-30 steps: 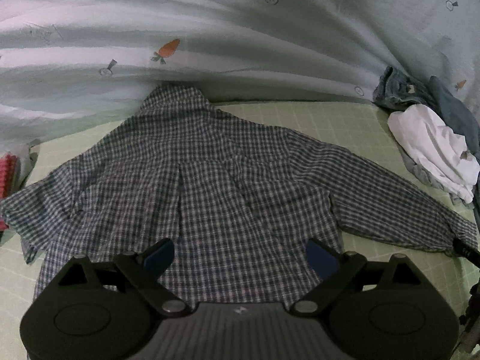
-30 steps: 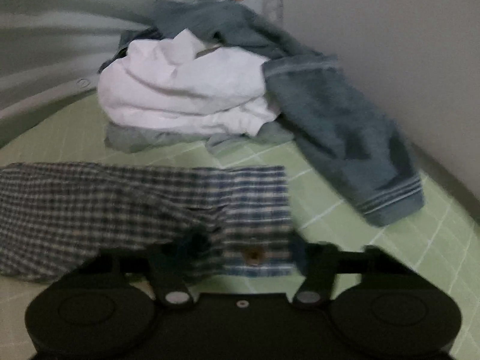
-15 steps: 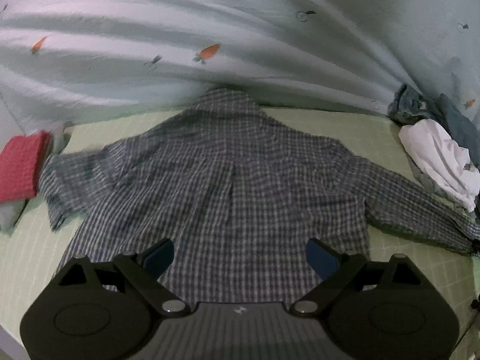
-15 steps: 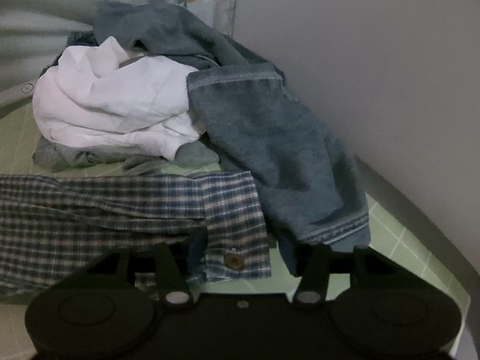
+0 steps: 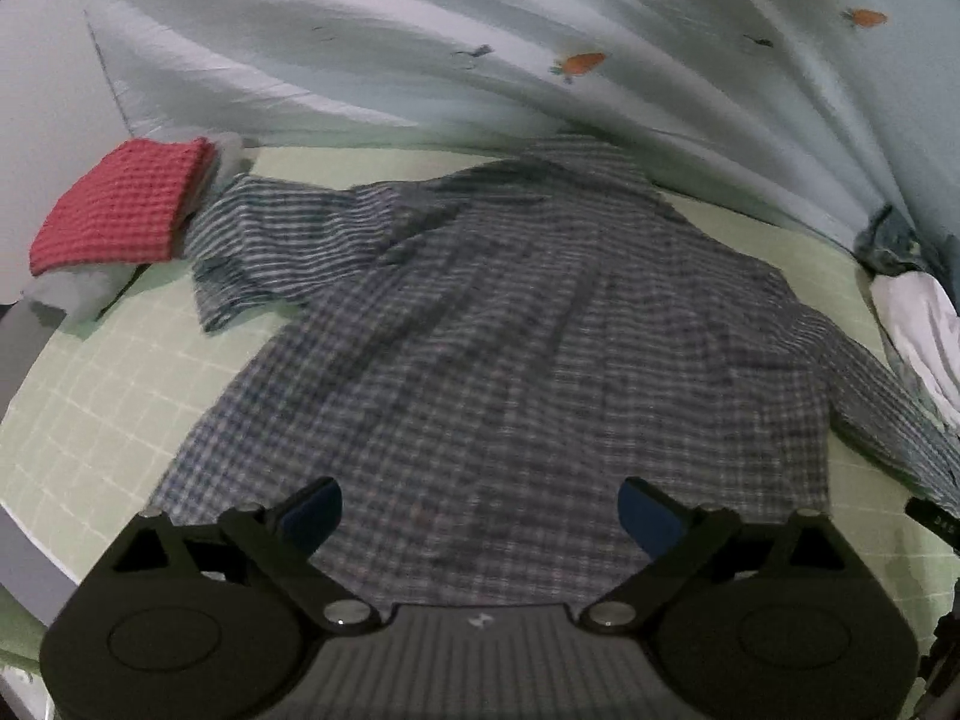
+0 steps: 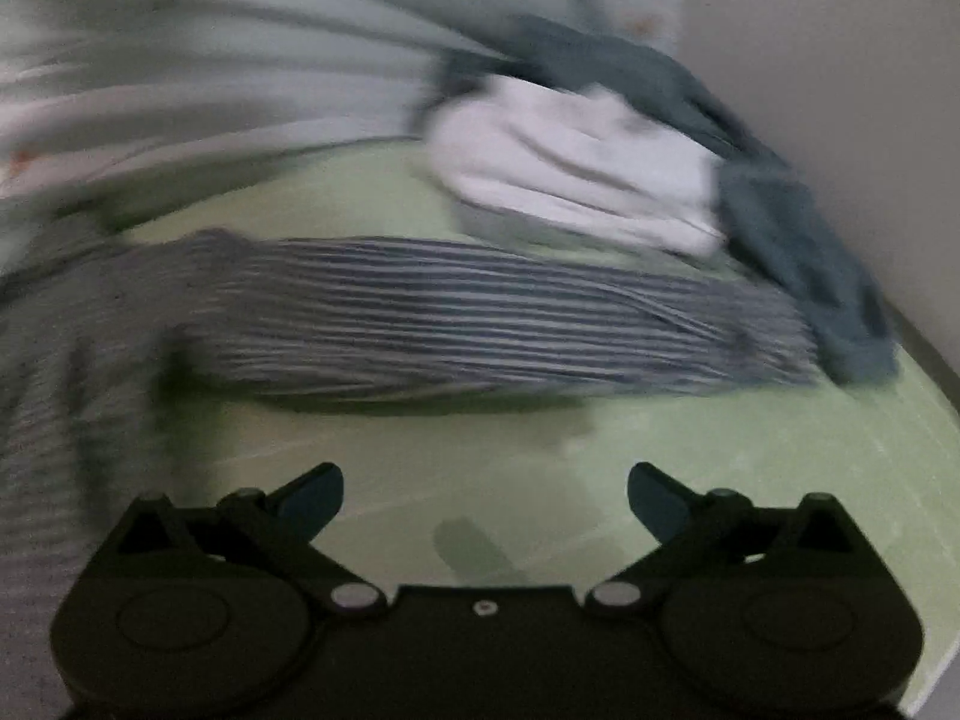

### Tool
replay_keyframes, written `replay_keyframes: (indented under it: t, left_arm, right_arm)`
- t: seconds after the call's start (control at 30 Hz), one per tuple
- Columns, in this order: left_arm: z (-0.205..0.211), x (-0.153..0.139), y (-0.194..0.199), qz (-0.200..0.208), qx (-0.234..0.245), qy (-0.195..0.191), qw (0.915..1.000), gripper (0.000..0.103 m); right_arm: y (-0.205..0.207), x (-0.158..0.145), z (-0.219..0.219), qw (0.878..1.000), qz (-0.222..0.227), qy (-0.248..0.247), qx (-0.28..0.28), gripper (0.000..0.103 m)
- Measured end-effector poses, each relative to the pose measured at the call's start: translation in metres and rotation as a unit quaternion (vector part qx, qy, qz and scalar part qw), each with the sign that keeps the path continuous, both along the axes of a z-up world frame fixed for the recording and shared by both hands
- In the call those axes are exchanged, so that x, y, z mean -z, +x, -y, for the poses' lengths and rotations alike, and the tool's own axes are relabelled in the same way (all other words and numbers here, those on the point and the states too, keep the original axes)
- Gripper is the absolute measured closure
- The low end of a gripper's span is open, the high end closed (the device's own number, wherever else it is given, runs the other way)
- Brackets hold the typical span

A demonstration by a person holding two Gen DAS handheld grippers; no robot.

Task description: Fold clothes

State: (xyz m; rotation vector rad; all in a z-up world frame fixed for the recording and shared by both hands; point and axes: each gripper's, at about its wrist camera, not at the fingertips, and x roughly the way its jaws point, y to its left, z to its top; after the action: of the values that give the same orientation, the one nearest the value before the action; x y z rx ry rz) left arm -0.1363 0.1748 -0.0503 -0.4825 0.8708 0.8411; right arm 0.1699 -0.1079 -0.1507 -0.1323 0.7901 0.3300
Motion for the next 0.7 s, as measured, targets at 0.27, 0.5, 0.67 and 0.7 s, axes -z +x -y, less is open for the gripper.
replay_keyframes:
  t: [0.27,0.5,0.67,0.7]
  left_arm:
    - [-0.063,0.001,-0.068,0.014,-0.028,-0.002,0.9995,0.005]
    - [-0.134,0.011,-0.133,0.017,-0.067,-0.004,0.9976,0.005]
    - [-0.181,0.029,-0.161,0.01,-0.076,-0.004,0.9971,0.005]
    - [-0.188,0.033,-0.164,0.007,-0.079,-0.007,0.9968,0.005]
  right_arm:
    - [-0.07,-0.009,-0.098,0.996,-0.002,0.001,-0.086,0.0]
    - [-0.119,0.001,-0.144,0.996,-0.022,-0.019,-0.083,0.0]
    - [-0.128,0.009,-0.176,0.998,-0.02,-0.006,-0.053,0.0]
    - [-0.129,0.012,-0.182,0.999,-0.022,-0.004,-0.045,0.0]
